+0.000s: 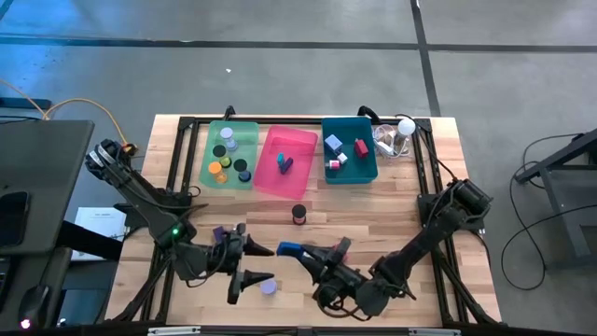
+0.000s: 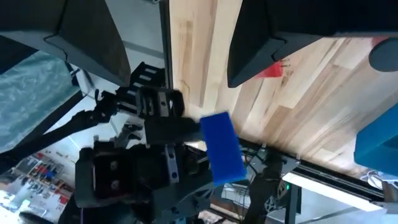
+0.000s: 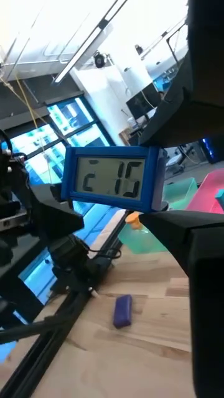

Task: Pick & Place Office items
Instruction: Put the blue digital clock into the pink bin

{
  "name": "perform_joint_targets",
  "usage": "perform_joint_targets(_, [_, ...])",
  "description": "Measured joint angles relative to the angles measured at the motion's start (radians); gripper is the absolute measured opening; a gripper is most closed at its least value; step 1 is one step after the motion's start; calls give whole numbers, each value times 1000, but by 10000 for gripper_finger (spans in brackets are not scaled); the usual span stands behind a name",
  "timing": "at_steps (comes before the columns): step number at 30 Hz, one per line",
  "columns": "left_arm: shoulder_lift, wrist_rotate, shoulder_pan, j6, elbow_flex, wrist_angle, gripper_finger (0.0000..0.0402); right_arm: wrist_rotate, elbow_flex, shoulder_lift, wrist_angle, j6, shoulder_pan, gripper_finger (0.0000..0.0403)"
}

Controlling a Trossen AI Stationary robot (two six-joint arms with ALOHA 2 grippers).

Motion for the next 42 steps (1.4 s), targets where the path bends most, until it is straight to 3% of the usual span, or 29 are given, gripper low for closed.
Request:
perform_joint_targets(15, [0,18,96,-8,0,32,262,-45,0,16,-3,22,-12,129])
perform_joint_targets(31, [0,64,110,-8,0,25,260,-45,0,16,-18,28,-13,129])
perform_joint_targets(36, [0,63,110,0,0,24,244,-45,0,16,-19,28,-13,129])
perform_joint_targets(42, [0,61,110,0,0,18,198,-45,0,16,-27,28,-13,129])
